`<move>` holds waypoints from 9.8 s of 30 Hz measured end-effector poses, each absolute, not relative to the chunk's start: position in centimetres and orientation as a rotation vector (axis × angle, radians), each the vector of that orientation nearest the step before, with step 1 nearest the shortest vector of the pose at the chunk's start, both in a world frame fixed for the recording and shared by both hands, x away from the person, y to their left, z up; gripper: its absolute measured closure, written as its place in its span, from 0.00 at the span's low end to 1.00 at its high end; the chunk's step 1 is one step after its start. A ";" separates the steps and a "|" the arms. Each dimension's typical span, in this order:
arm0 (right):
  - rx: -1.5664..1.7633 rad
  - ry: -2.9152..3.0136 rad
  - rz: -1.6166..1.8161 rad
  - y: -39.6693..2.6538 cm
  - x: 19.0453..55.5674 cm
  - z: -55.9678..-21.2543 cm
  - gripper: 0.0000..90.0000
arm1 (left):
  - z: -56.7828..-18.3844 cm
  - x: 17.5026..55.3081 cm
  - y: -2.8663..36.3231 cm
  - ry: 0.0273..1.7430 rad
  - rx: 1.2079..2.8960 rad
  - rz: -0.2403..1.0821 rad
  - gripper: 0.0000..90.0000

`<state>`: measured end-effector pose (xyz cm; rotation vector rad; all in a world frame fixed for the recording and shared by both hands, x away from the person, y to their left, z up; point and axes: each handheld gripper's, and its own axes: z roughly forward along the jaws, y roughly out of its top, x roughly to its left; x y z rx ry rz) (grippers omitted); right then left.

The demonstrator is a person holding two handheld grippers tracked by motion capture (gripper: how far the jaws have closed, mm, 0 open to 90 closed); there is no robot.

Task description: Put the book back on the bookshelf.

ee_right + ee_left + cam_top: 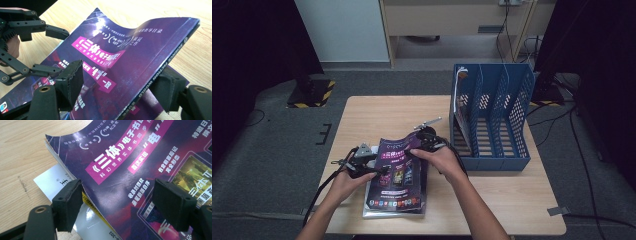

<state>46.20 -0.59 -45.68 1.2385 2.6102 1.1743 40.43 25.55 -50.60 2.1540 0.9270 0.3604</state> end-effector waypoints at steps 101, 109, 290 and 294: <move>0.996 2.519 1.396 -0.1 44.7 -35.8 0.94 | -45.0 41.5 28.4 0.916 2.026 0.435 0.05; 0.929 2.519 1.428 -0.1 44.9 -33.8 0.94 | -42.1 42.9 29.0 0.902 2.003 0.443 0.04; 0.720 2.545 1.261 -0.8 45.4 -30.7 0.94 | -29.7 45.0 27.0 0.562 2.114 0.465 0.77; 0.740 2.543 1.285 -0.9 45.3 -30.7 0.94 | -30.2 45.2 27.3 0.593 2.101 0.508 0.55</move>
